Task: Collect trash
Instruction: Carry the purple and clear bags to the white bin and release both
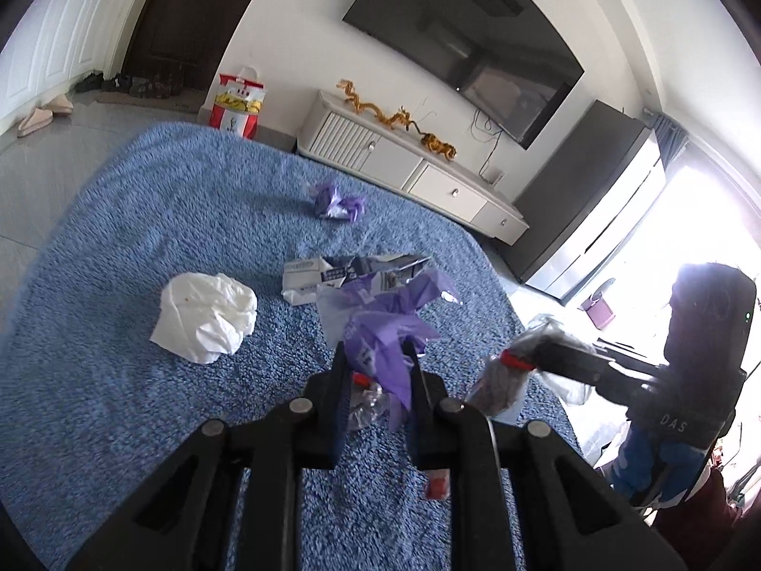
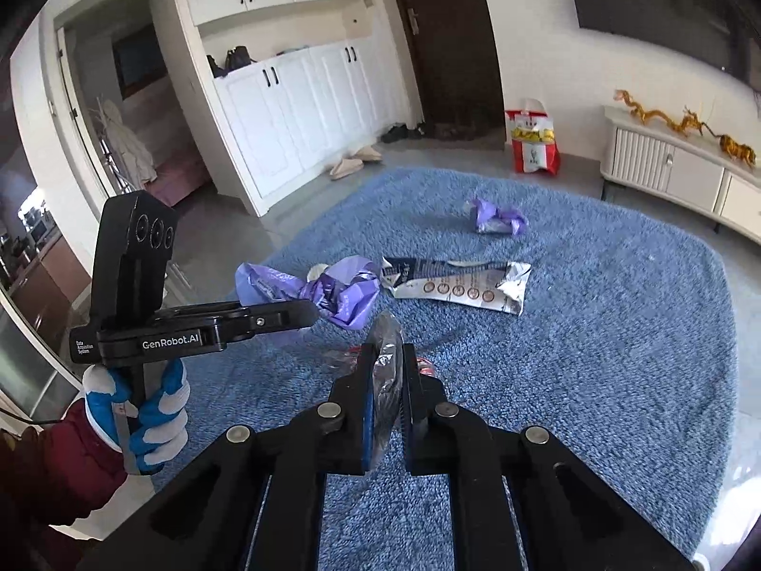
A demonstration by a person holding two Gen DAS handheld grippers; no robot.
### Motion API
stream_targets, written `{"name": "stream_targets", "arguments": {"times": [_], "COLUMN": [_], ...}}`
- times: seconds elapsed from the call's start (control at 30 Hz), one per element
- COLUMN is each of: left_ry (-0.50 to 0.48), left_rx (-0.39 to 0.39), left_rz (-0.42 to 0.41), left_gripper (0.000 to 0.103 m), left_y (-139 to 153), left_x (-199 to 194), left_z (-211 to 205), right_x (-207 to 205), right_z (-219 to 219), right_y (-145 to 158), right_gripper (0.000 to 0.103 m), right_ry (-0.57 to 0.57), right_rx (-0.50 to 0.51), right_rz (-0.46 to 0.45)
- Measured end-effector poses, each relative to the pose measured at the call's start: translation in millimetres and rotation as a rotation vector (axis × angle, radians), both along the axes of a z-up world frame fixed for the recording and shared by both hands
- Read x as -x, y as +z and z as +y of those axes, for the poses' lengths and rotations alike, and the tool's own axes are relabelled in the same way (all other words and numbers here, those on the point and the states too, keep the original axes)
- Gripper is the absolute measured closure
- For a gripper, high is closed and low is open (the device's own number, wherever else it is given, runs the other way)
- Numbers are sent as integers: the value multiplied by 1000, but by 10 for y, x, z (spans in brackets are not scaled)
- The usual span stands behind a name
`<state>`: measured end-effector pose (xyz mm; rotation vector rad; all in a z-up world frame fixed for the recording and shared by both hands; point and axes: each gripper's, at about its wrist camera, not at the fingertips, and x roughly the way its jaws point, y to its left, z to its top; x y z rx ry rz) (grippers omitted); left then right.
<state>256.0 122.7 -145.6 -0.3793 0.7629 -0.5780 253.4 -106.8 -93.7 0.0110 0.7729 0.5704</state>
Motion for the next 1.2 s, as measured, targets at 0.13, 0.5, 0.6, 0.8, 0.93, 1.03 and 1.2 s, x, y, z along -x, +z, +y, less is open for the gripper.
{"name": "stream_targets", "arguments": {"times": [0.13, 0.5, 0.6, 0.8, 0.93, 1.03, 1.2], "left_ry": [14, 35, 15, -68, -145, -216, -346], "left_rx": [-4, -28, -40, -64, -82, -96, -119], "left_rz": [-40, -153, -172, -208, -224, -230, -232], "left_gripper": [86, 86, 86, 86, 86, 86, 86], "left_y": [164, 670, 764, 966, 1054, 1089, 1077], "left_x": [152, 522, 567, 654, 685, 724, 812], "left_z": [94, 150, 34, -436, -863, -1242, -1922], "right_x": [147, 689, 861, 1213, 1479, 1661, 1965], "right_z": [-108, -724, -997, -1653, -2089, -2367, -2834], "right_y": [193, 770, 862, 959, 968, 924, 772], "right_gripper": [95, 95, 95, 95, 94, 95, 95], "right_ry": [-29, -163, -223, -365, -477, -553, -689], "right_rx": [-3, -33, -46, -72, -71, -63, -36], "right_rz": [-48, -205, -240, -289, -307, -309, -295]}}
